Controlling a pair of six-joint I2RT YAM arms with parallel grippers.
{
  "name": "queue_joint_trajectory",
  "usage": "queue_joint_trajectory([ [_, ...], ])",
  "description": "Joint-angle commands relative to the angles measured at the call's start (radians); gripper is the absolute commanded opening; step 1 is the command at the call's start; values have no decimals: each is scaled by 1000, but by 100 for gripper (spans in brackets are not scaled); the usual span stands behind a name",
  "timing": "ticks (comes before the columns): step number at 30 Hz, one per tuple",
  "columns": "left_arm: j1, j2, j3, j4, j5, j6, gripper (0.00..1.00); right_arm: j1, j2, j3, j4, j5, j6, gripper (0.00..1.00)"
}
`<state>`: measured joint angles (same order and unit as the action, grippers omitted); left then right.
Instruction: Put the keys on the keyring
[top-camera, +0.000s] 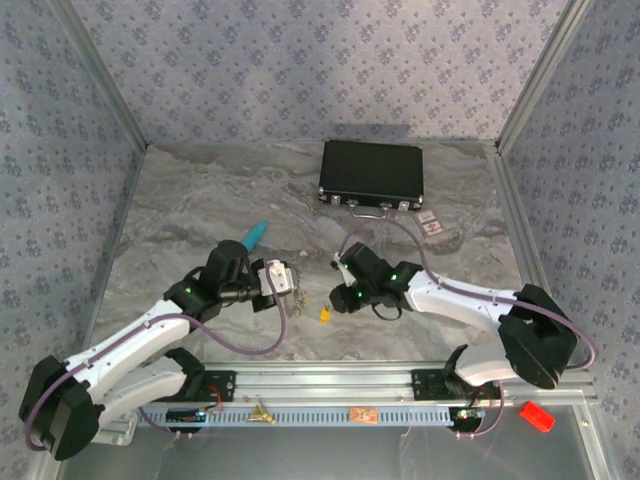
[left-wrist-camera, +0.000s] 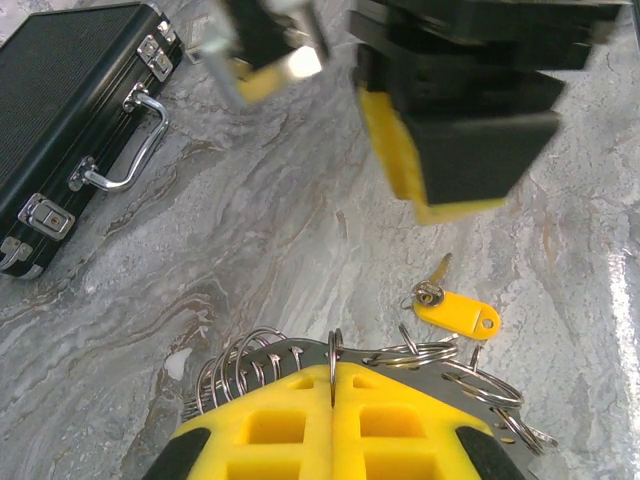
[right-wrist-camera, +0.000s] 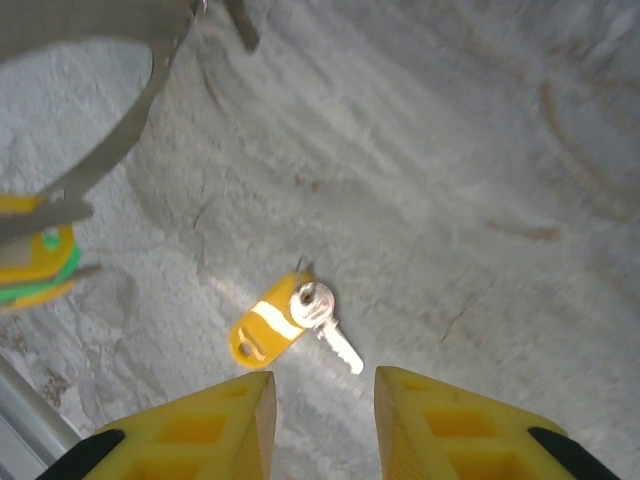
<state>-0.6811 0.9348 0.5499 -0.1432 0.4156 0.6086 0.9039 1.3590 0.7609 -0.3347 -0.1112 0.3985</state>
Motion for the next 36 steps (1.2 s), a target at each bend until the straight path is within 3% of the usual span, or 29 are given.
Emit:
queue_joint_trajectory([
  [1,-4,10,-24,-11,-11,-3,0,66,-21,-36,52,134,60,32],
  [8,-4,5,-34,7,0,-13,0,103,-58,-190,311,230,-79,27],
  [16,-5,-3,-41,28,12,-41,0,131,-140,-402,647,187,-329,27],
  [25,-4,-6,-41,43,20,-66,0,118,-76,-412,745,147,-462,26],
  [36,-4,-17,-46,42,19,-68,0,64,63,-377,835,36,-429,32],
])
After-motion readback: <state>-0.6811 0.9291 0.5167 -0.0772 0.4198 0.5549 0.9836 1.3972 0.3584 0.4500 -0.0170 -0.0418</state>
